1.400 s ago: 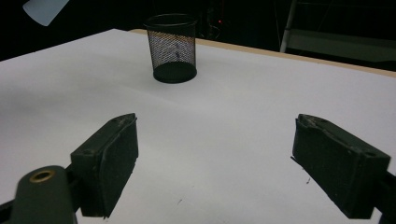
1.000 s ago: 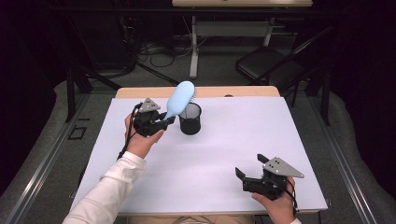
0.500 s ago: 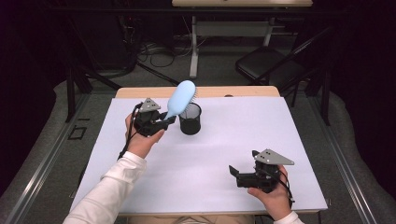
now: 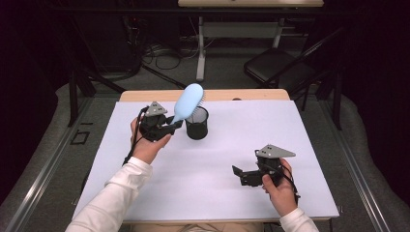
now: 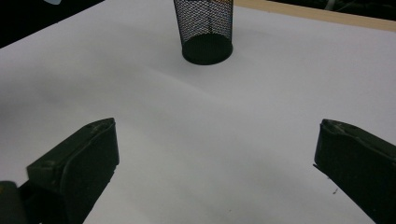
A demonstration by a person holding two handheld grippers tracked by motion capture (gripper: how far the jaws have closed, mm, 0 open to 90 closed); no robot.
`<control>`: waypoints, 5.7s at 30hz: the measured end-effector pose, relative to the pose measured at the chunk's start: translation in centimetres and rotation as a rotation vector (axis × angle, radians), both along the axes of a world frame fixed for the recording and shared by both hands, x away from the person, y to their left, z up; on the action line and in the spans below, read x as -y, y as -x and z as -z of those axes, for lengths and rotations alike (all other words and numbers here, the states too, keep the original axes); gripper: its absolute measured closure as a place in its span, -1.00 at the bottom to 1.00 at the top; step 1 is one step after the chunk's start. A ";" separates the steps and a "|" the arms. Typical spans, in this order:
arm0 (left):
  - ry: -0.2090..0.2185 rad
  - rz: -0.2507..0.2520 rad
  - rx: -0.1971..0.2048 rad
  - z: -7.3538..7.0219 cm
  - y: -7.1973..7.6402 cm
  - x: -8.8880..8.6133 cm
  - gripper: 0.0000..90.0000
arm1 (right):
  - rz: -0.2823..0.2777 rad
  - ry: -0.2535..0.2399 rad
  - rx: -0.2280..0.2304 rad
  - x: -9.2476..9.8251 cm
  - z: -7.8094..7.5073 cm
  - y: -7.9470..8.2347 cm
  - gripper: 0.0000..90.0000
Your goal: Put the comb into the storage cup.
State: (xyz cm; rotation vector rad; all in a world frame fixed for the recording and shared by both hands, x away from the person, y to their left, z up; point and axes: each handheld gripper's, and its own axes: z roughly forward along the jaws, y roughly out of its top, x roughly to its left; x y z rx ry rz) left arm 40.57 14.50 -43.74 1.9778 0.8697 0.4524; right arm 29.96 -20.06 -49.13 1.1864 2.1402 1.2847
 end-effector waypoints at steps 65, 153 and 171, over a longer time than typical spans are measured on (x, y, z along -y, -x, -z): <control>0.002 0.003 0.017 -0.2 -0.3 1.5 0.55 | -0.029 -0.032 -0.156 -1.6 -5.3 -8.1 -1.00; 0.003 0.012 0.045 0.7 -0.1 3.0 0.54 | -0.010 -0.174 -0.236 -5.6 -8.7 -14.0 -0.94; 0.002 0.013 0.056 1.0 0.0 3.3 0.54 | 0.005 -0.246 -0.253 -5.8 -8.9 -14.7 -0.89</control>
